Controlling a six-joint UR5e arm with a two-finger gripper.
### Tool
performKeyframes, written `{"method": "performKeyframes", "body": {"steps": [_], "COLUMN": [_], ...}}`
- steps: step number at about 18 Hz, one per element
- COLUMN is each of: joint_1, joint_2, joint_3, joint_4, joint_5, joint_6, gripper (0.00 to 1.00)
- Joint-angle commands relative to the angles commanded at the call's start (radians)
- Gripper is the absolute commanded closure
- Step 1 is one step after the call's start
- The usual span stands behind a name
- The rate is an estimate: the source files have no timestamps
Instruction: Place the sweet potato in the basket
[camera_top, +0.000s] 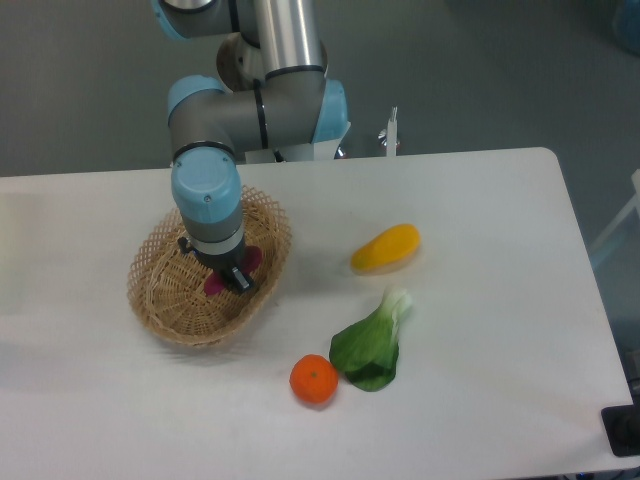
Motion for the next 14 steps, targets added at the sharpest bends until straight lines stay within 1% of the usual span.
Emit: {"method": "performKeyframes", "body": {"steps": [2, 3, 4, 5, 6, 7, 8, 9, 12, 14], "joint_1": [-0.002, -0.002, -0.002, -0.002, -0.003, -0.003, -0.002, 0.0, 0.008, 0.041], "joint_2": [-0.005, -0.005, -0.005, -0.005, -0.005, -0.005, -0.005, -0.002, 0.0, 0.002], "joint_3": [0.0, 0.0, 0.0, 0.0, 0.0, 0.0, 0.0, 0.002, 0.021, 0.043], "joint_4": [0.003, 0.003, 0.003, 0.003, 0.003, 0.005, 0.006, 0.006, 0.006, 0.003], "joint_5": [0.0, 0.0, 0.0, 0.002, 0.0, 0.002, 0.002, 0.002, 0.006, 0.011], "joint_6": [-0.002, 0.0, 0.0, 0.0, -0.002, -0.002, -0.002, -0.002, 0.002, 0.0], "gripper": [0.54, 0.46, 0.36, 0.22, 0.15, 0.11, 0.03, 0.0, 0.0, 0.0]}}
